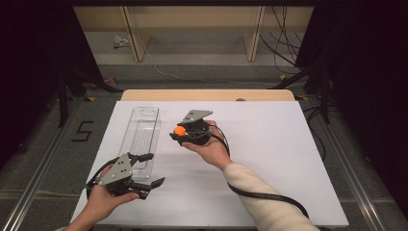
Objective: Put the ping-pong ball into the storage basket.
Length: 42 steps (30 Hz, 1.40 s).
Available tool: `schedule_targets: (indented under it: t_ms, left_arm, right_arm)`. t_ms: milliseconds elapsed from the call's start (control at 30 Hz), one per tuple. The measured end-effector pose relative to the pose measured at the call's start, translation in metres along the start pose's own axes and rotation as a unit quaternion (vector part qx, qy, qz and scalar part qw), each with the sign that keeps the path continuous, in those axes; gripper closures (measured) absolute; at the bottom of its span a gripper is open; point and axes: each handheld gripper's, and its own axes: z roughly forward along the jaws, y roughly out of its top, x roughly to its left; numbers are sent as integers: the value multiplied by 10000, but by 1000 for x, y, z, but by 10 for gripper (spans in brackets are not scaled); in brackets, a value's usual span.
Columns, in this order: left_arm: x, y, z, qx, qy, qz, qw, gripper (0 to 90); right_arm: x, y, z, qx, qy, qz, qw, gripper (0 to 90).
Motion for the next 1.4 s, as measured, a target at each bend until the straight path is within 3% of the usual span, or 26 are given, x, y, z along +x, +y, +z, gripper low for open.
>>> schedule_targets:
  t_ms: [1400]
  left_arm:
    - [0,0,0,2,-13,6,10000,165]
  right_arm:
    - [10,19,19,56,139,-177,9997,516]
